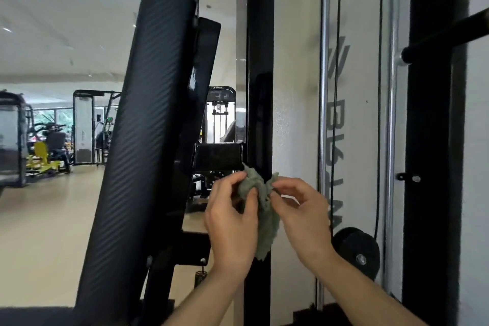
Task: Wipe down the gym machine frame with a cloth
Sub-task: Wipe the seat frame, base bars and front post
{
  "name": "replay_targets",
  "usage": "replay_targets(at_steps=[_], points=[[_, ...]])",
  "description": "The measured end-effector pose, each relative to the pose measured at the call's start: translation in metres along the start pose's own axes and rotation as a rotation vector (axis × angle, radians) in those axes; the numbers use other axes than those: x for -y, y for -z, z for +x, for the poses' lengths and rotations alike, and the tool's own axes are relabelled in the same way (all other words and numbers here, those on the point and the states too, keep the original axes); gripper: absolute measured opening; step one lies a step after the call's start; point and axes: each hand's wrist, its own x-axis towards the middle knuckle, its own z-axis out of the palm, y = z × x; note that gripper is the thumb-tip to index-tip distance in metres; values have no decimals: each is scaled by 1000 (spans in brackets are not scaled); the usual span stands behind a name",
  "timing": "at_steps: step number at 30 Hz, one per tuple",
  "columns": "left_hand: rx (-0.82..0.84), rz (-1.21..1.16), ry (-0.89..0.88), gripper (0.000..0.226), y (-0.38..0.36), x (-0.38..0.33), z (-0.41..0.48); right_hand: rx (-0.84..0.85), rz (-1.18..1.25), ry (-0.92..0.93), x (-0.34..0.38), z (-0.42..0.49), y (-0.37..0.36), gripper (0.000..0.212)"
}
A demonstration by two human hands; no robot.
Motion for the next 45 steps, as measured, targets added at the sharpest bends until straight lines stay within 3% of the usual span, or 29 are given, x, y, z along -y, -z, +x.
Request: replay_targets(at_steps=[6, 19, 29, 45], points=[[-78, 107, -188, 33, -10, -19, 37, -34, 29, 24, 32, 54, -8, 20], [-159, 42, 169, 26, -42, -106, 131, 4, 112, -179, 112, 153, -22, 15], [-260, 135, 245, 29, -77, -180, 216, -64, 107, -259, 197, 236, -40, 6], [-115, 282, 280, 27, -80, -246, 308, -61, 26, -256, 260, 303, -52, 10]])
